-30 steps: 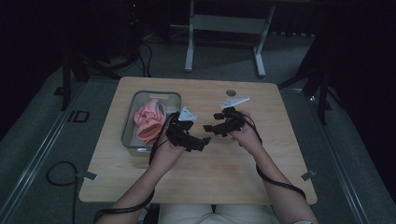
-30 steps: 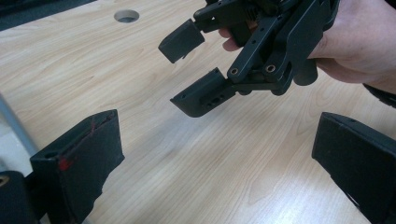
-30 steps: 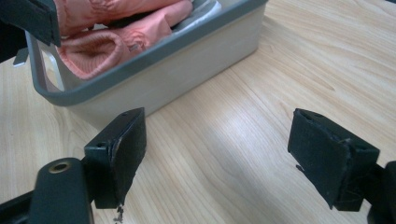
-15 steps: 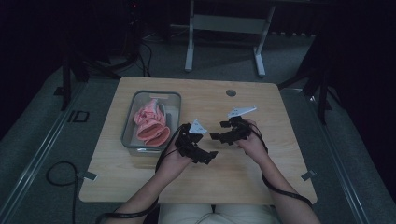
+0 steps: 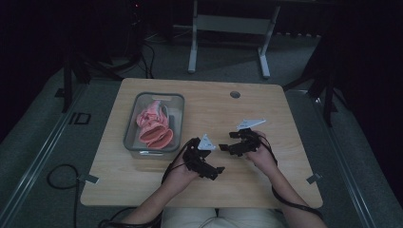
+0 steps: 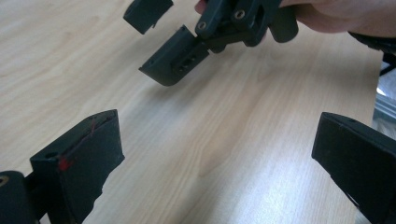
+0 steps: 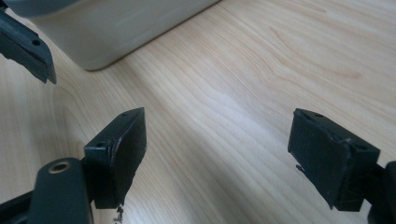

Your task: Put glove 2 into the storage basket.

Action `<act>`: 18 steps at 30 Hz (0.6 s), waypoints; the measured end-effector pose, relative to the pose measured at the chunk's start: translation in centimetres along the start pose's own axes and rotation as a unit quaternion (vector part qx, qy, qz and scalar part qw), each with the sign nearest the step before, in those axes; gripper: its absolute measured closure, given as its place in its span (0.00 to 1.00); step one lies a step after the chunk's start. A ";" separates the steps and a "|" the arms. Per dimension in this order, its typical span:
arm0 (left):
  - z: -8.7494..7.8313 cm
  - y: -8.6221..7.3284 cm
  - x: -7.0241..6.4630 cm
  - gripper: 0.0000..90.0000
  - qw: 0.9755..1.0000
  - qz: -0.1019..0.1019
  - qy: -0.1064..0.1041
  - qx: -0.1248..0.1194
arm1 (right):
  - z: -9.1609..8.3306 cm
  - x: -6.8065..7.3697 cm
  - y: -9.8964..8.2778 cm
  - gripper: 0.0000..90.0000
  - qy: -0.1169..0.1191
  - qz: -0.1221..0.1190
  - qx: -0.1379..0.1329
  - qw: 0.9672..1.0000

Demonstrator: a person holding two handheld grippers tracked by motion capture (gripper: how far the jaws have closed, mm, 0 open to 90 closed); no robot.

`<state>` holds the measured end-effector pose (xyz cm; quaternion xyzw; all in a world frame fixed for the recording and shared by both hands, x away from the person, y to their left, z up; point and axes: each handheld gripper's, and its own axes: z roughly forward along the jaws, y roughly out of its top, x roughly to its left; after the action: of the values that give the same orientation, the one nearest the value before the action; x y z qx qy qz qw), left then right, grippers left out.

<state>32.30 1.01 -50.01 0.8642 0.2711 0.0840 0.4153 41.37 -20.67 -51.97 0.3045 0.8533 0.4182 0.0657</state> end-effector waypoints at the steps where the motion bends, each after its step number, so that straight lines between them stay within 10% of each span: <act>1: 0.2 -0.1 -0.1 0.01 1.000 0.003 0.002 0.003 | 0.0 0.0 -0.2 0.21 -0.002 0.001 -0.001 1.000; 18: 2.1 -2.6 -0.2 0.01 0.999 0.021 0.020 0.023 | -0.4 -1.1 -3.2 0.21 -0.051 0.020 -0.003 0.999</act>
<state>31.89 0.86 -53.31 0.8770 0.2635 0.1040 0.3880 40.66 -23.06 -54.28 0.3421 0.8415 0.4056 0.1015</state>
